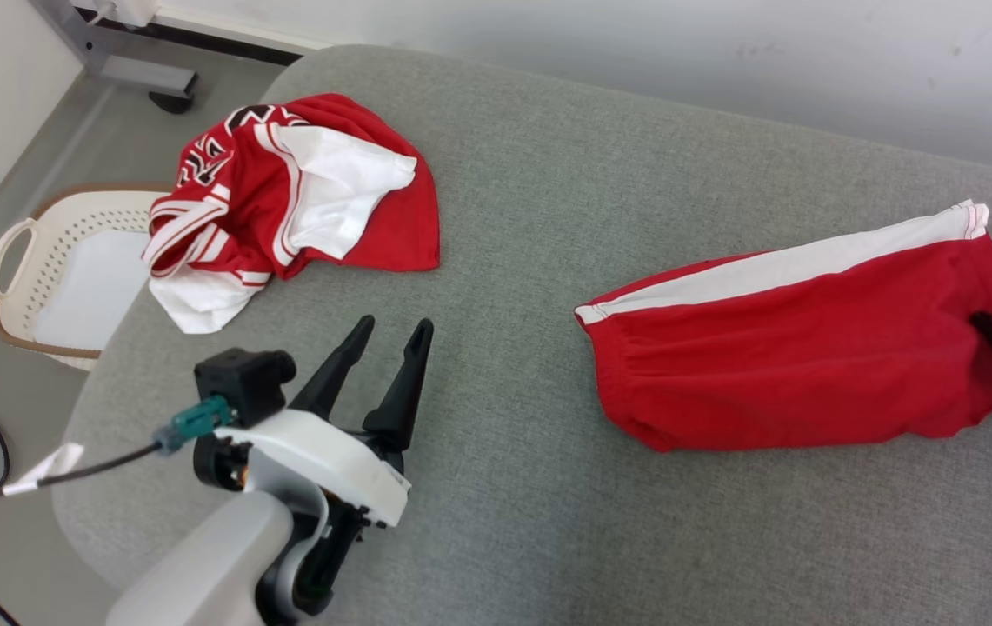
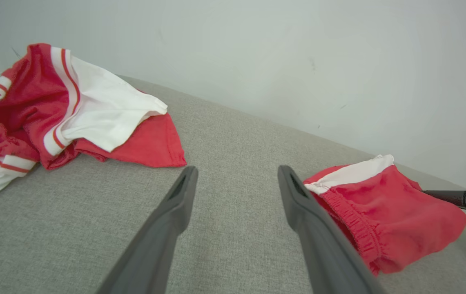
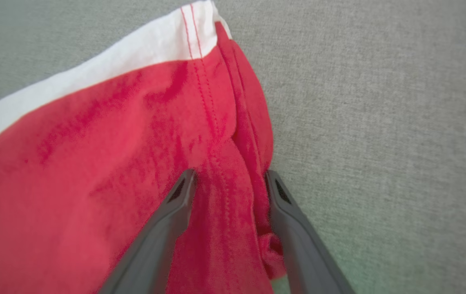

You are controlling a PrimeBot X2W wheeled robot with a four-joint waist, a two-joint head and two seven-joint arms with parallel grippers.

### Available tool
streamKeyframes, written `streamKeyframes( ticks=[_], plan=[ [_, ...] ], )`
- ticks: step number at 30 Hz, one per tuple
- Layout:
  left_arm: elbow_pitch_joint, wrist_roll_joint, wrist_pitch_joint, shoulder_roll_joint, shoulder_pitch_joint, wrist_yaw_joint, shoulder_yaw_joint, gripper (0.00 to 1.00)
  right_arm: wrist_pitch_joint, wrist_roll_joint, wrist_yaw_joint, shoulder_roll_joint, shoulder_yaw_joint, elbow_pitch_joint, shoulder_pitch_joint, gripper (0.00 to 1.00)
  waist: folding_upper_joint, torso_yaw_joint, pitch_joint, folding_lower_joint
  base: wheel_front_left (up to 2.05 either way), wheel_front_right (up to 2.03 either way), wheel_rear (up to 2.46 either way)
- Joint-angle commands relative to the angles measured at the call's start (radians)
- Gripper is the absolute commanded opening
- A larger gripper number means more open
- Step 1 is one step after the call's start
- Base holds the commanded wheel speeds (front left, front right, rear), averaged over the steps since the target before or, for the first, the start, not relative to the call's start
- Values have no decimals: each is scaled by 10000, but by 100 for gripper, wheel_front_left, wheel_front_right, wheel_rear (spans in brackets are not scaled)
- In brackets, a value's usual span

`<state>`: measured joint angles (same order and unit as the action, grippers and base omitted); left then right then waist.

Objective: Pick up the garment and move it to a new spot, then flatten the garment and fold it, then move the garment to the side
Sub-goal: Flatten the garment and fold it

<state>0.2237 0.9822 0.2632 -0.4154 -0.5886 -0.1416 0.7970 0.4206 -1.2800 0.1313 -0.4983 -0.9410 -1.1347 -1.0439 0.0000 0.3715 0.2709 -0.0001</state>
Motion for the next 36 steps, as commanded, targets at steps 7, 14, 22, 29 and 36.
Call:
streamKeyframes(
  ticks=[7, 14, 22, 29, 36],
  plan=[
    [103, -1100, 17, 574, 1036, 310, -1166, 100, -956, 51, -13, 31, -16, -81, 135, 0, 0, -46, -17, 1, 0, 0, 0],
    [309, -2454, 18, 913, 1782, 426, -1899, 100, -2098, -88, -13, 109, 70, 172, 540, 0, 0, -428, -567, 1, 0, 0, 0],
    [435, -4237, 17, 1230, 3069, 243, -3057, 100, -3722, -743, -16, 61, 394, 1250, 2022, 0, 0, -1258, -1705, 1, 0, 0, 0],
    [408, -5148, 17, 1699, 4180, 585, -4099, 100, -4739, -1110, -16, -216, 499, 2000, 3251, 0, 0, -2081, -2307, 1, 0, 0, 0],
    [438, -5792, 14, 2279, 4721, 1072, -4806, 100, -5533, -1328, -16, -364, 661, 2105, 3819, 0, 0, -2614, -2481, 1, 0, 0, 0]
  ],
)
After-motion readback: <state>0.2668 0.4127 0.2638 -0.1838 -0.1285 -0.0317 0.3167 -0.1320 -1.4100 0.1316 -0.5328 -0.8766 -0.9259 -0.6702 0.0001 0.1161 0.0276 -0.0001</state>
